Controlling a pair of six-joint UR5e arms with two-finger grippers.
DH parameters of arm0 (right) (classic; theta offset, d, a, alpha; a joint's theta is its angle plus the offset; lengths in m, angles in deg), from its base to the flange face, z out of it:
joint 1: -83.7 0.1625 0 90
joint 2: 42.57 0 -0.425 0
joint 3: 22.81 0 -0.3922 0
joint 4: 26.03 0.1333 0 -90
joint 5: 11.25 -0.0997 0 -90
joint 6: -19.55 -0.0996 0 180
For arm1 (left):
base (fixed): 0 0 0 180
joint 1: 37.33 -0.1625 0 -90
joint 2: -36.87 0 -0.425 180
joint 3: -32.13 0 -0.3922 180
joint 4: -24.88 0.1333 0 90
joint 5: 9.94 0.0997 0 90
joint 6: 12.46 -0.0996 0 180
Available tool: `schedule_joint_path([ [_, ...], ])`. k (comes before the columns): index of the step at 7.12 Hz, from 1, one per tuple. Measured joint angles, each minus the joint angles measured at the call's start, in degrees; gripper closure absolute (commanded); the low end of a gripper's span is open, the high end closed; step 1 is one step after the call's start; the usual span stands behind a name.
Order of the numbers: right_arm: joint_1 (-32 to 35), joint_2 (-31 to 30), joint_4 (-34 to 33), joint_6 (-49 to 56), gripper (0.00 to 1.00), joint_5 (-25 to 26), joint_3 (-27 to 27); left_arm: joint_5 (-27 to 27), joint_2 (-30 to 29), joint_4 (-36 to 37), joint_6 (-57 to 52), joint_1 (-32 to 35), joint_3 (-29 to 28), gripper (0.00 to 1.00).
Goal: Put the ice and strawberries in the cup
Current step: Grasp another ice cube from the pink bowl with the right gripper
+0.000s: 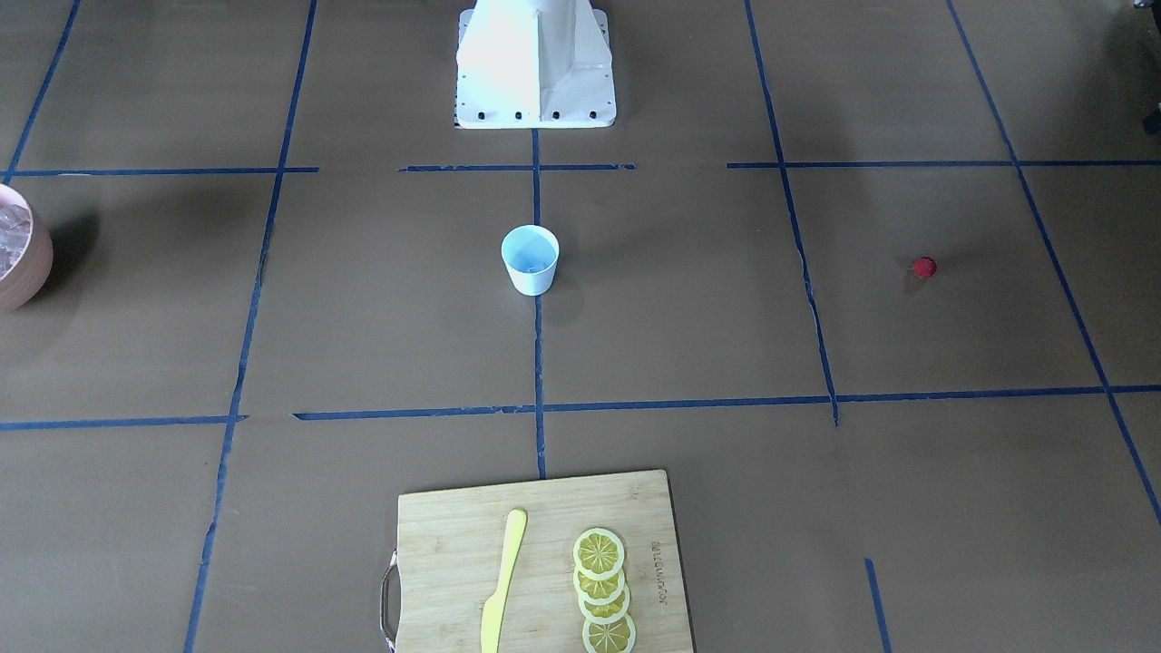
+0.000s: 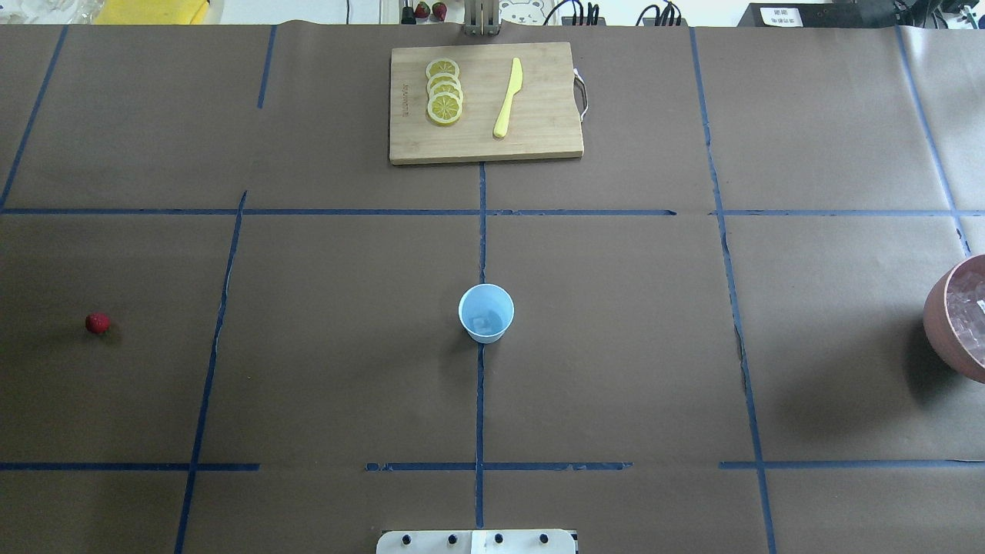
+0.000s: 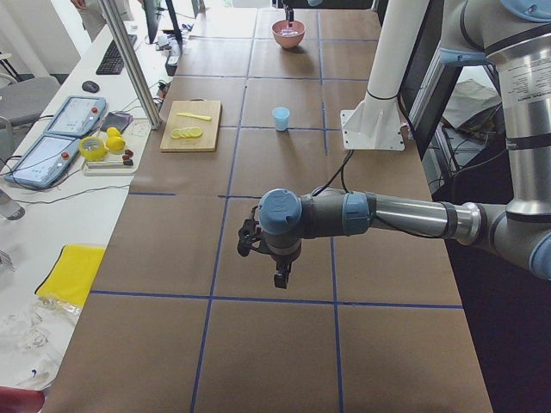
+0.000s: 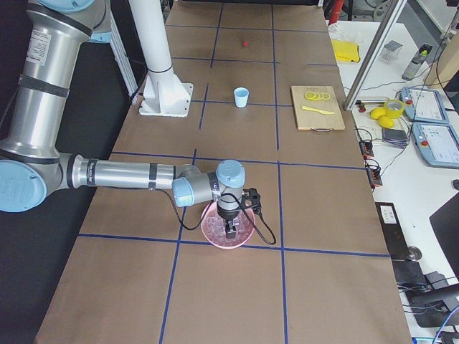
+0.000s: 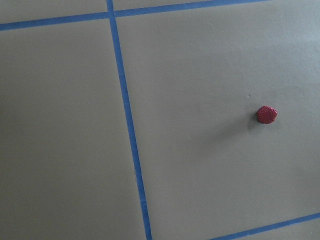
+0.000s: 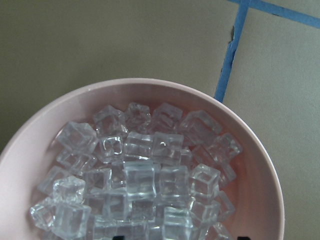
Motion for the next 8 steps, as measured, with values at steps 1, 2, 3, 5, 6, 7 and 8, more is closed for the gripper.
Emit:
schedule_joint_path([
  [1, -0.3, 0.1, 0.1, 0.1, 0.26, 0.0, -0.1, 0.0, 0.0, 0.0, 0.0, 0.0, 0.0, 0.0],
  [2, -0.7, 0.1, 0.2, 0.2, 0.26, 0.0, -0.1, 0.0, 0.0, 0.0, 0.0, 0.0, 0.0, 0.0],
  [3, -1.4, 0.2, 0.2, 0.3, 0.26, 0.1, -0.2, 0.0, 0.0, 0.1, 0.0, 0.0, 0.0, 0.0],
  [5, -2.8, 0.3, 0.3, 0.4, 0.32, 0.3, -0.9, 0.0, 0.0, 0.1, -0.1, 0.0, -0.1, 0.0],
  [6, -3.2, 0.5, 0.3, 0.4, 0.36, 0.3, -1.2, 0.1, 0.0, 0.1, -0.1, 0.0, -0.1, 0.0],
  [7, -3.3, 0.7, 0.4, 0.3, 0.4, 0.4, -1.6, 0.1, 0.0, 0.1, -0.1, 0.0, -0.1, 0.0],
  [8, -3.4, 0.9, 0.3, 0.4, 0.43, 0.5, -2.0, 0.0, 0.0, 0.1, -0.1, 0.0, 0.0, 0.0],
])
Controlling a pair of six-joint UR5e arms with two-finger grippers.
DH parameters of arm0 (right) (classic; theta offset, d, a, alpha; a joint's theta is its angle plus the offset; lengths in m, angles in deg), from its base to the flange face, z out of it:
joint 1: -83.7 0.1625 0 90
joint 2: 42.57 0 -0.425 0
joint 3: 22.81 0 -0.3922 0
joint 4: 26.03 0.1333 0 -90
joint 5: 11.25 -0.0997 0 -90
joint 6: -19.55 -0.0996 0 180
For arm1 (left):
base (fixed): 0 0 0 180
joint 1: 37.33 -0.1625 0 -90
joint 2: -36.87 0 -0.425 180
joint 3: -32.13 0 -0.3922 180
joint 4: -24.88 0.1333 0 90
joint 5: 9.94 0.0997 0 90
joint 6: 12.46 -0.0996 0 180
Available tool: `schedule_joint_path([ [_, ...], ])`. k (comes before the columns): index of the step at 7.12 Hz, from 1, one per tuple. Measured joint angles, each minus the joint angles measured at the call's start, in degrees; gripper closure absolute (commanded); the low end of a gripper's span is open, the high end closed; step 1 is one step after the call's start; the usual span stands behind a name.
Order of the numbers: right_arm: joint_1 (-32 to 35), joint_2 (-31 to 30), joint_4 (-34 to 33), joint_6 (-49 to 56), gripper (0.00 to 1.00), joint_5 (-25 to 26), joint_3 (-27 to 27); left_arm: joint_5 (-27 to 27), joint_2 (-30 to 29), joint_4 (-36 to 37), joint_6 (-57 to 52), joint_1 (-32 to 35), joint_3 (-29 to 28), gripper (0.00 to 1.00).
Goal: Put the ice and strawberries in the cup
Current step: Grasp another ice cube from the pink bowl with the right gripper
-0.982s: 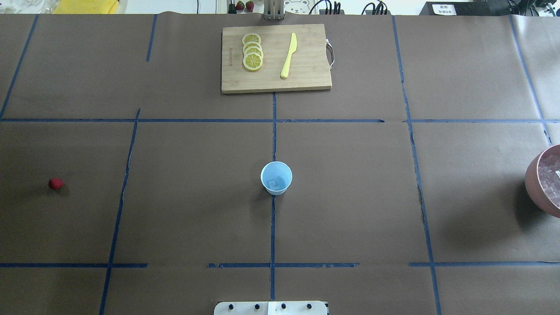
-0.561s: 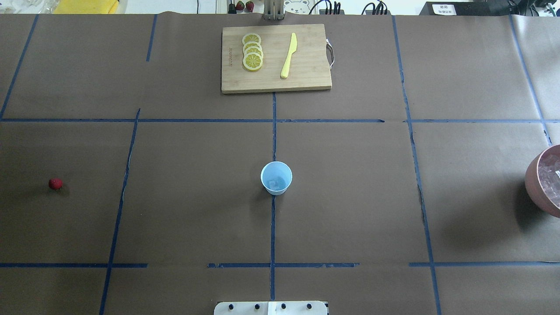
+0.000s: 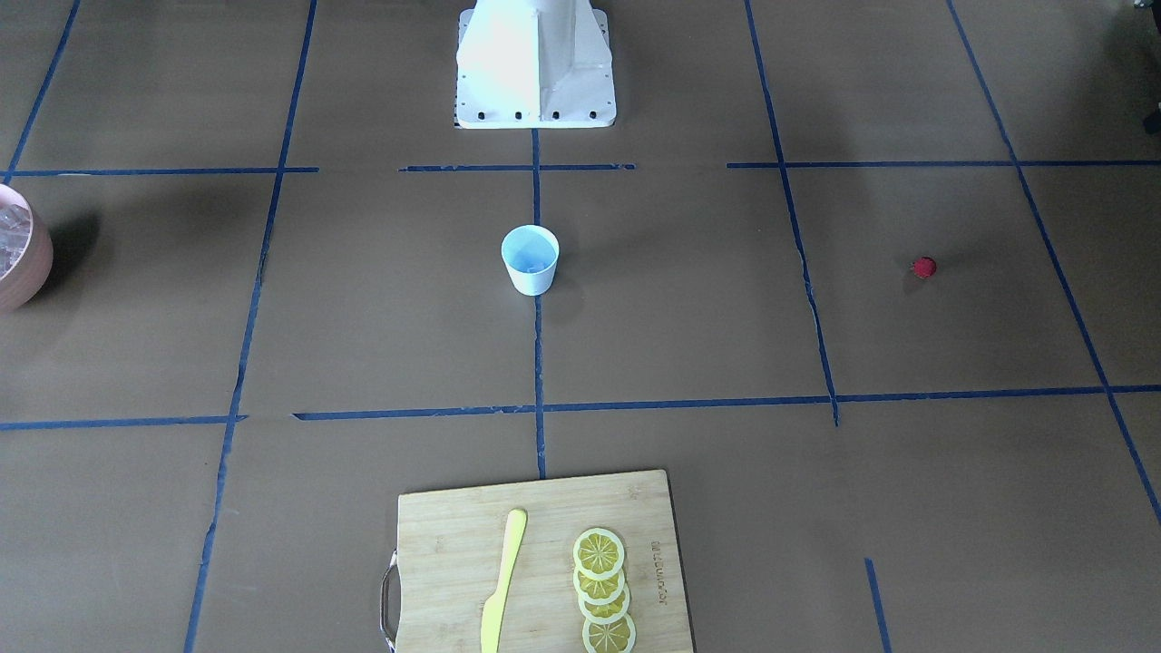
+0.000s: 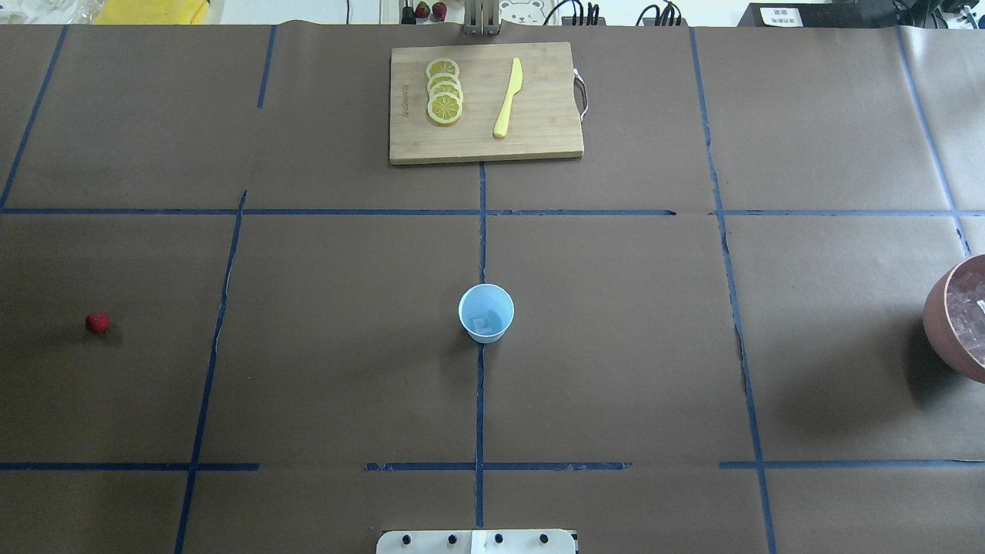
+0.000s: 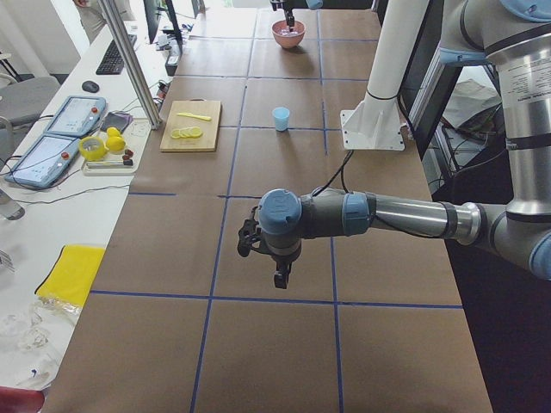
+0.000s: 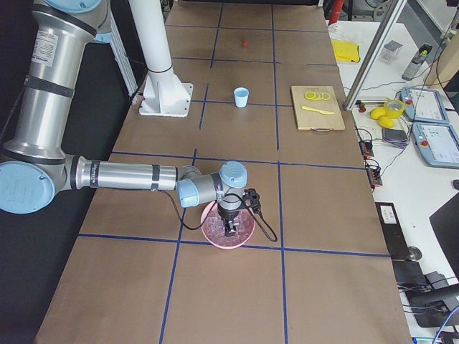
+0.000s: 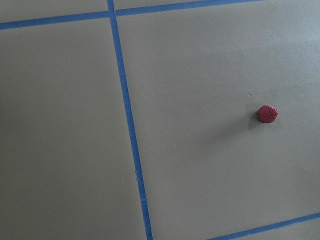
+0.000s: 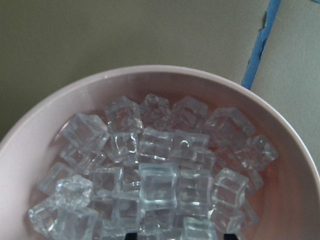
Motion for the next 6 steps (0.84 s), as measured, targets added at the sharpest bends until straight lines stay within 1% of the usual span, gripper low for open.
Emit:
schedule_joint_path([
  [1, 0.0, 0.0, 0.0, 0.1, 0.54, 0.0, -0.3, 0.0, 0.0, 0.0, 0.0, 0.0, 0.0, 0.0],
  [2, 0.0, 0.1, 0.0, 0.1, 0.7, 0.0, -0.6, 0.0, 0.0, 0.0, 0.0, 0.0, 0.0, 0.0],
  [3, 0.0, 0.1, 0.0, 0.1, 0.89, 0.0, -0.7, 0.0, 0.0, 0.0, 0.0, 0.0, 0.0, 0.0],
  [4, 0.0, 0.1, 0.0, 0.2, 0.99, 0.0, -0.8, 0.0, 0.0, 0.0, 0.0, 0.0, 0.0, 0.0],
  [6, 0.1, 0.0, 0.0, 0.4, 1.0, 0.0, -0.4, 0.0, 0.0, 0.0, 0.0, 0.0, 0.0, 0.0],
])
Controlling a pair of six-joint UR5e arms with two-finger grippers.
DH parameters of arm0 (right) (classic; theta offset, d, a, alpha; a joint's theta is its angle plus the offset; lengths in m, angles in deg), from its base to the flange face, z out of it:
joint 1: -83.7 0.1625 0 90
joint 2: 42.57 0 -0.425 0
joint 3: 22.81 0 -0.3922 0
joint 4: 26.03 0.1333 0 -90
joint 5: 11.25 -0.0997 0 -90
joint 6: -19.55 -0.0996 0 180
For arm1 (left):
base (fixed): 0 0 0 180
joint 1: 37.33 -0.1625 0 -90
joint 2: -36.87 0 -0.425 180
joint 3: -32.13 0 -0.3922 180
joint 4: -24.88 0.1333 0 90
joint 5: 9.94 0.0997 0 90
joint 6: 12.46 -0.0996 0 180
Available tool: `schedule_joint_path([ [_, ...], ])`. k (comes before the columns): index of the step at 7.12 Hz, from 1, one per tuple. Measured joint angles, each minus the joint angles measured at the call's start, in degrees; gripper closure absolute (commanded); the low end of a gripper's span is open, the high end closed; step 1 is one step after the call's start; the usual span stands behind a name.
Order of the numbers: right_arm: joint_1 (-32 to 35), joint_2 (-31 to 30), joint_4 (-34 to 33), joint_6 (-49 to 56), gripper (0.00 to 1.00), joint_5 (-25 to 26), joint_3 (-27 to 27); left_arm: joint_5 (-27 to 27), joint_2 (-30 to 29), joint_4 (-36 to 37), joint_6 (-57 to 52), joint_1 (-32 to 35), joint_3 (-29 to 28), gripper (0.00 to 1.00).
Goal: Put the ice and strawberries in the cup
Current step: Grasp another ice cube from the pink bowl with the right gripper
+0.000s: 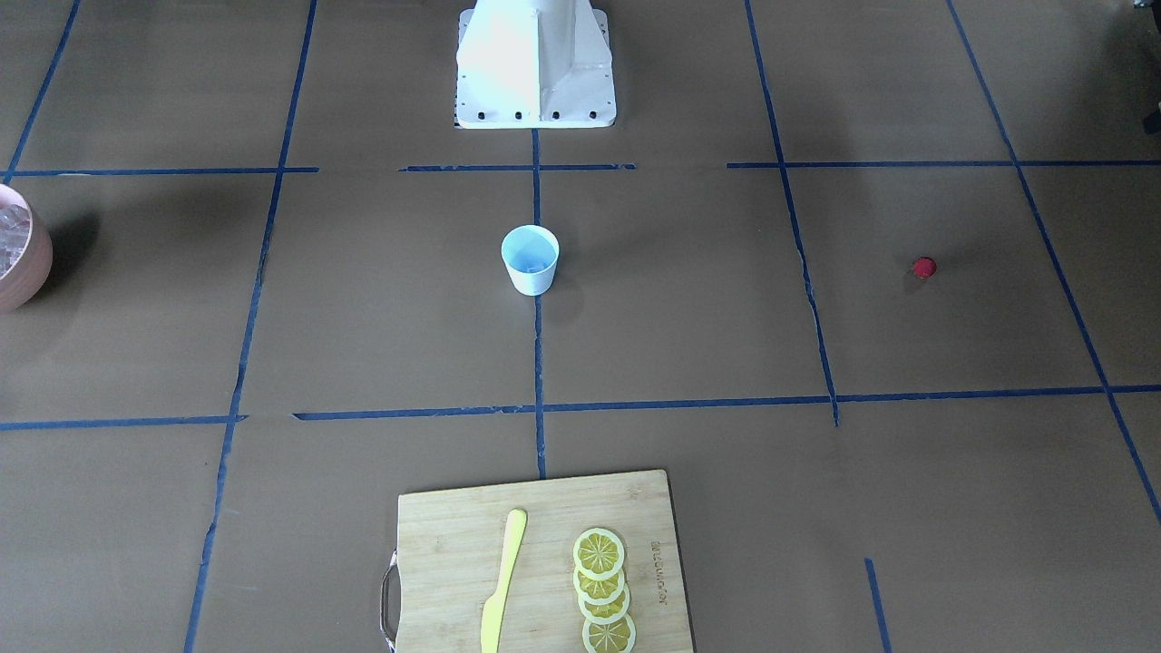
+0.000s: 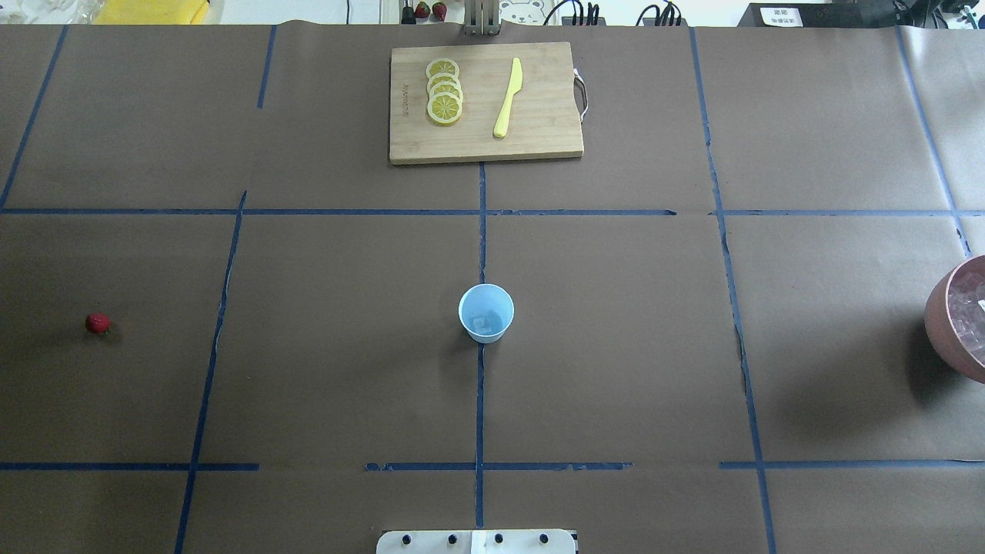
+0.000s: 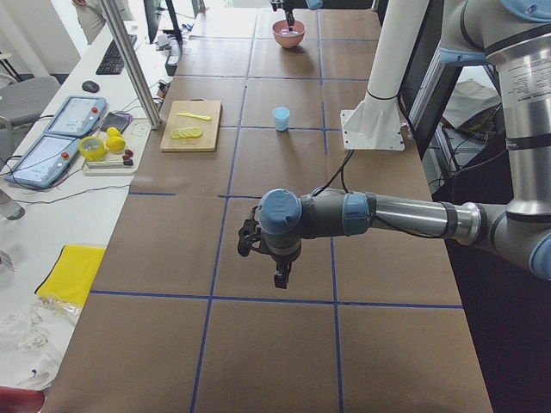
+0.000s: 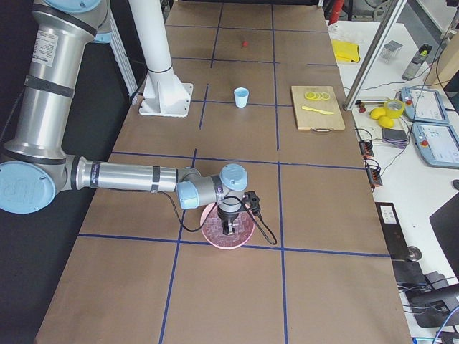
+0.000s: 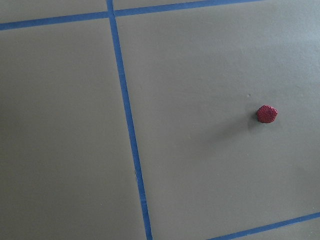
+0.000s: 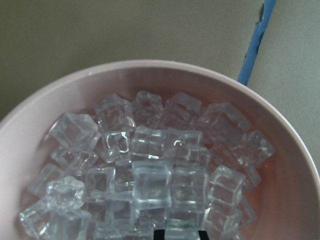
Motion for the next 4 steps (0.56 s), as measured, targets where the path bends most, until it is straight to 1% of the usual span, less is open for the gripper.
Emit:
schedule_joint_path([
  [1, 0.3, -0.2, 0.0, 0.1, 1.0, 0.0, 1.1, 0.0, 0.0, 0.0, 0.0, 0.0, 0.0, 0.0],
  [2, 0.8, -1.0, -0.1, -0.1, 1.0, -0.1, 3.5, 0.0, 0.0, 0.0, 0.0, 0.0, 0.0, 0.0],
  [3, 1.3, -2.0, -0.4, -0.8, 1.0, -0.4, 7.0, 0.0, 0.0, 0.0, 0.0, 0.0, 0.1, 0.0],
  [4, 1.4, -2.6, -0.8, -4.0, 1.0, -1.6, 10.5, 0.0, 0.0, 0.0, 0.0, 0.0, 0.1, 0.0],
])
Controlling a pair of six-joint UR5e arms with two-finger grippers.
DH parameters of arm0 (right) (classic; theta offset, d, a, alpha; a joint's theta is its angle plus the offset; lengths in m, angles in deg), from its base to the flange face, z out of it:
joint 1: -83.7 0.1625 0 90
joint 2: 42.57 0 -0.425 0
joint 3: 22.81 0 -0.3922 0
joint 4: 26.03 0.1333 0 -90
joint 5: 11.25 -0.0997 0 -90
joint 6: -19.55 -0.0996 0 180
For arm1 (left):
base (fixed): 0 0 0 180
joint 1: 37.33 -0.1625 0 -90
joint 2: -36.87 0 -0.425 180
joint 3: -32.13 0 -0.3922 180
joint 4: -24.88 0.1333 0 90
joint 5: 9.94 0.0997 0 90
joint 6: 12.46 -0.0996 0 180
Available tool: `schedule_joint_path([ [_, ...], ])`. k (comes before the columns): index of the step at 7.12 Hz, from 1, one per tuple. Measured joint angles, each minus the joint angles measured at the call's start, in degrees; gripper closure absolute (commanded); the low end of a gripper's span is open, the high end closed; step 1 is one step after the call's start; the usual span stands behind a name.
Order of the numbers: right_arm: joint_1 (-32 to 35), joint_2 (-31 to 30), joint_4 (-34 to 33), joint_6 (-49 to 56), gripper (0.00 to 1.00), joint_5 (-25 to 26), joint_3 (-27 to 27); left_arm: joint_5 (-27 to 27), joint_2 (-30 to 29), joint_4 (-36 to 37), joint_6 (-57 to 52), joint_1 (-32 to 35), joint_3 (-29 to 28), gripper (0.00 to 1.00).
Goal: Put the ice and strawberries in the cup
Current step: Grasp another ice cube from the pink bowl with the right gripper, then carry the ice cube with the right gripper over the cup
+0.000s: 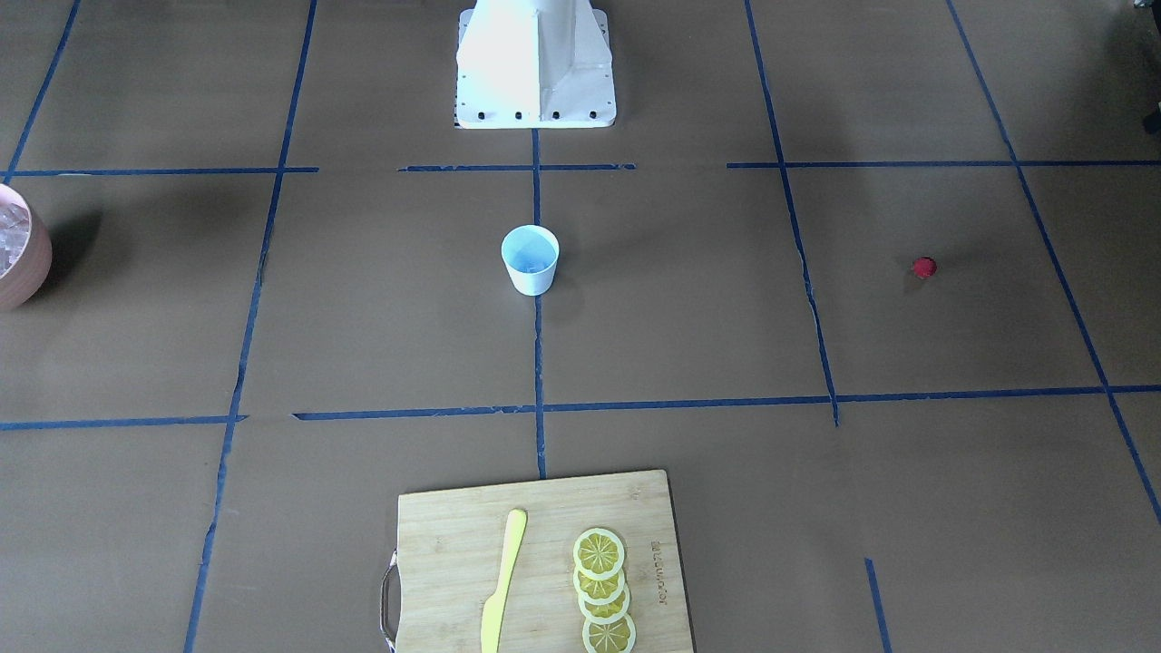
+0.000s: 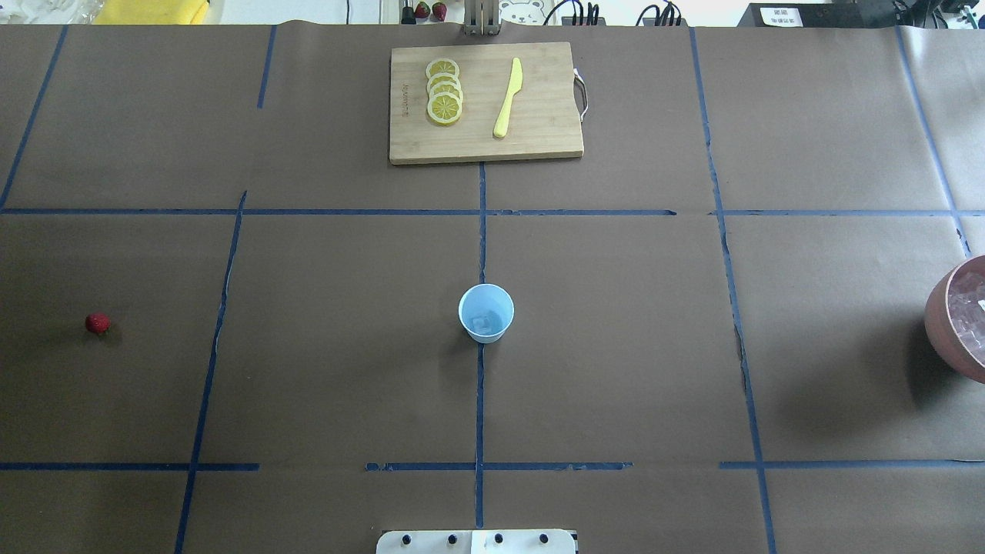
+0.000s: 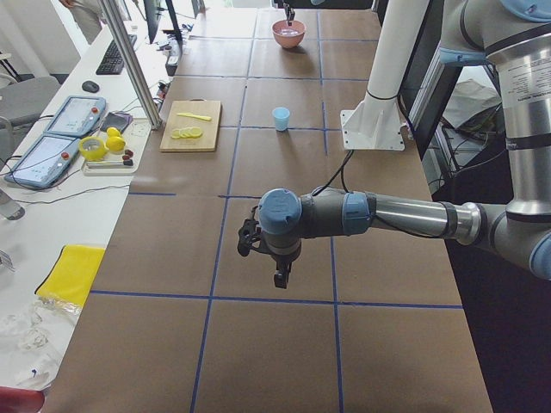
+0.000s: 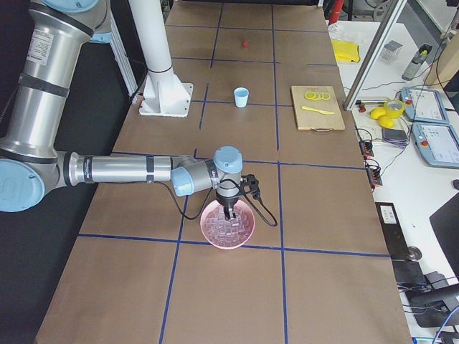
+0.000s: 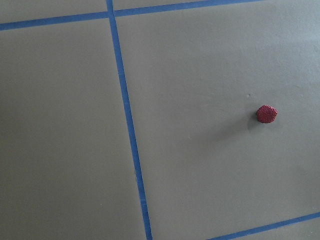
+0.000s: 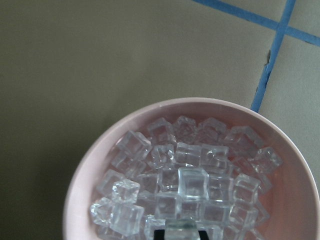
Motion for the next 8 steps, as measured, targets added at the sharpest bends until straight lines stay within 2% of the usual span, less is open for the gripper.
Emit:
schedule_joint_path([
  [2, -2.9, 0.5, 0.0, -15.9, 0.99, -4.6, 7.2, -0.4, 0.0, 0.0, 0.0, 0.0, 0.0, 0.0],
  [3, -7.1, 2.8, 0.1, -26.6, 0.99, -5.5, 10.3, -0.7, 0.0, 0.0, 0.0, 0.0, 0.0, 0.0],
  [4, -12.7, 7.6, 0.1, -39.3, 0.99, -5.2, 12.0, -0.8, 0.0, -0.1, 0.0, 0.0, 0.0, 0.0],
  [6, -26.2, 19.8, -0.2, -63.3, 0.99, 1.7, 12.5, -1.1, 0.0, -0.5, -0.1, 0.0, 0.0, 0.0],
  [7, -32.3, 26.2, -0.4, -72.7, 0.99, 6.2, 10.7, -1.1, 0.0, -0.9, -0.2, 0.0, 0.1, 0.0],
  [8, -36.7, 33.6, -0.7, -81.0, 0.98, 10.5, 6.5, -1.1, 0.0, -1.1, -0.2, 0.0, 0.3, 0.0],
])
